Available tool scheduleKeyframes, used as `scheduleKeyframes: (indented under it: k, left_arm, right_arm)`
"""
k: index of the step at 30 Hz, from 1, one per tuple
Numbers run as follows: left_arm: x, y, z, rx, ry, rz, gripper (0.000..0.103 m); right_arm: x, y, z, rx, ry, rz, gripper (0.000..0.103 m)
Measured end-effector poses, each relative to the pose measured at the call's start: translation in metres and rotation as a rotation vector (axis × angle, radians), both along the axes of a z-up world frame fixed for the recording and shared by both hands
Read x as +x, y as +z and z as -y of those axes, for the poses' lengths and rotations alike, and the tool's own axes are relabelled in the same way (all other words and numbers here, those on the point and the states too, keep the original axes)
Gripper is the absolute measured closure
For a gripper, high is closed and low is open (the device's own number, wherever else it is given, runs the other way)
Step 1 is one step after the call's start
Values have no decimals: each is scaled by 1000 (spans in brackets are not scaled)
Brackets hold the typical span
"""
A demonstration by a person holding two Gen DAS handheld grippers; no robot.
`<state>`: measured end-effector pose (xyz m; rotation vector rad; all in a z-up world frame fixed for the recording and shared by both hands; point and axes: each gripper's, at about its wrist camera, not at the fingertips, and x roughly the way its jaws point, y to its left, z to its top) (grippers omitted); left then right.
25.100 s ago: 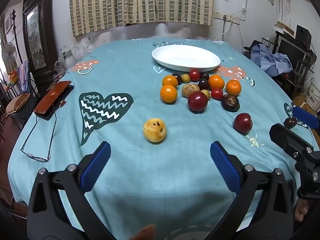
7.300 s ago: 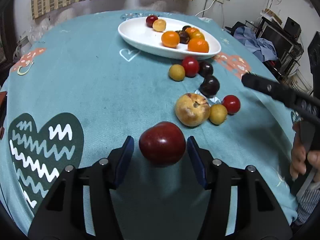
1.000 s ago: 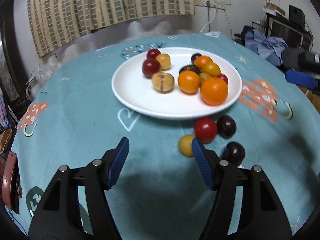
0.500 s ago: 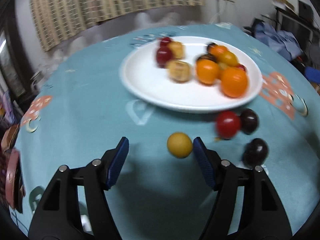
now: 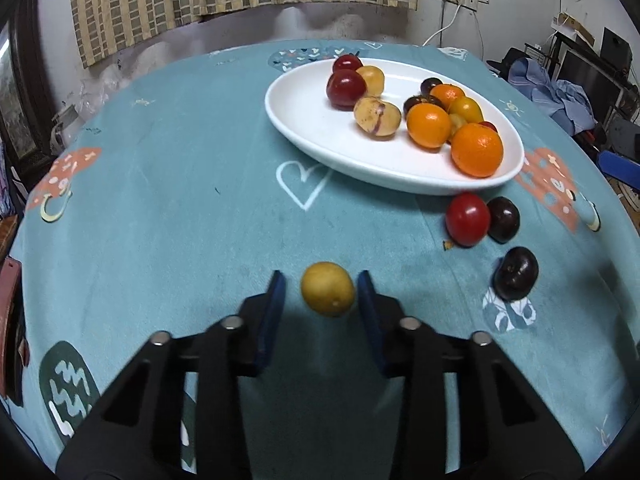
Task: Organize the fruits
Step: 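Carry the apricot toward the plate with the left tool while the right tool grasps a dark plum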
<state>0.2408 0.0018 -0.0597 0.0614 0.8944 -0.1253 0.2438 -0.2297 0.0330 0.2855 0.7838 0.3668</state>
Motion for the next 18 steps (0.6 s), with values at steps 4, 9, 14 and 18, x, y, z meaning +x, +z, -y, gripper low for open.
scheduleKeyframes:
  k: [4,9,14,18]
  left_arm:
    - [-7,0,-2,-17,-6,-7,77]
    - [-16,8,-9,-31,24,21,77]
    - [-26,20,-21,-23,75,72,77]
    - [-23,21,-23,-35,79,65,77]
  right_arm:
    - [1,-3,-4,-12,7,-7,28]
    - [-3,-13,-25,-86,63,-17,28]
    - [-11,-38,-58,-214,158,-42,28]
    - [-16,-53,-74,-280,200,-57,28]
